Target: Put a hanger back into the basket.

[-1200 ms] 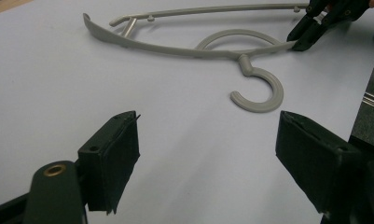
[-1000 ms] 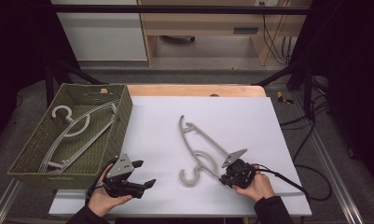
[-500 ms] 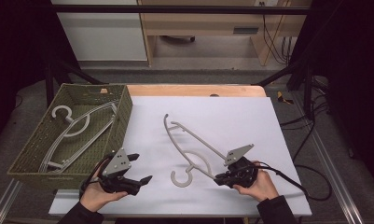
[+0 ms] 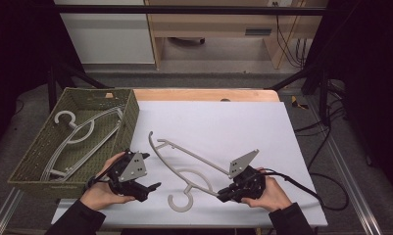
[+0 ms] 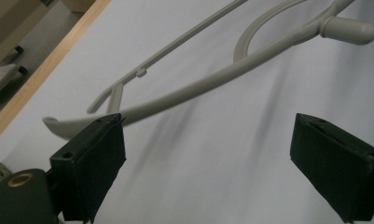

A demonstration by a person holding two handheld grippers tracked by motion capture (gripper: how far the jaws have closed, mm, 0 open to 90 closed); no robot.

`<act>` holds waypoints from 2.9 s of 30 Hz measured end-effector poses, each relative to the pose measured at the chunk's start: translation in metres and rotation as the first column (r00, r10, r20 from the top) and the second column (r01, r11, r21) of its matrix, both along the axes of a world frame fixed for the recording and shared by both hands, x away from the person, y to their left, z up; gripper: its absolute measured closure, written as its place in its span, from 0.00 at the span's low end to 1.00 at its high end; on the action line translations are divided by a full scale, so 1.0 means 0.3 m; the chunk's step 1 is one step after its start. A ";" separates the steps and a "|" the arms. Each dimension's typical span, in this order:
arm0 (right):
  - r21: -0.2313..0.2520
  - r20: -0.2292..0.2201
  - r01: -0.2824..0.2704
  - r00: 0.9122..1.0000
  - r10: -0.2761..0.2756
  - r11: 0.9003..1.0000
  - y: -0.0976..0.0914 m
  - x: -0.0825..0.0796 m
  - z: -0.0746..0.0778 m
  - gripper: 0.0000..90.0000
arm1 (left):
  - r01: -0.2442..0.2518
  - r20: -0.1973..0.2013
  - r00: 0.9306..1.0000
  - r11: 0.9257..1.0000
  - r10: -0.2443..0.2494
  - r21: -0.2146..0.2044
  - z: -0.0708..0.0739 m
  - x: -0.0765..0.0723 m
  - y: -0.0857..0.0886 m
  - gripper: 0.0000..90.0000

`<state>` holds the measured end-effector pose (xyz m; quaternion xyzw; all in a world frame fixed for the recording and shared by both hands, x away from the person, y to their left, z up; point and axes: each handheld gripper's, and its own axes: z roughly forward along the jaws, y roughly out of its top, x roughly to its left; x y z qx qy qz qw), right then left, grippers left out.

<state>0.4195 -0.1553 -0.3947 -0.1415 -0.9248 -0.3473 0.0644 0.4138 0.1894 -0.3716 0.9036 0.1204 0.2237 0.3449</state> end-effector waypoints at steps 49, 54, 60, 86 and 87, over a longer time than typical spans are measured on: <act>0.063 0.011 -0.004 1.000 0.004 0.998 -0.006 0.027 0.008 0.88 | 0.179 0.120 0.971 0.958 -0.209 0.225 -0.060 -0.046 -0.042 0.90; 0.097 0.047 0.047 0.998 -0.052 0.994 -0.020 0.034 0.023 0.86 | 0.149 0.117 0.978 0.971 -0.172 0.185 -0.064 -0.060 -0.036 0.92; 0.156 0.137 0.167 0.972 -0.189 0.973 -0.050 0.036 0.053 0.71 | 0.066 0.106 0.991 0.990 -0.080 0.126 -0.055 -0.075 -0.035 0.92; 0.405 0.244 0.538 0.715 -0.655 0.739 -0.298 -0.026 0.032 0.12 | -0.320 0.048 0.943 0.939 0.328 -0.129 0.110 -0.040 0.053 0.92; 0.405 0.244 0.542 0.712 -0.658 0.737 -0.300 -0.028 0.029 0.11 | -0.332 0.044 0.939 0.932 0.341 -0.148 0.132 -0.032 0.064 0.92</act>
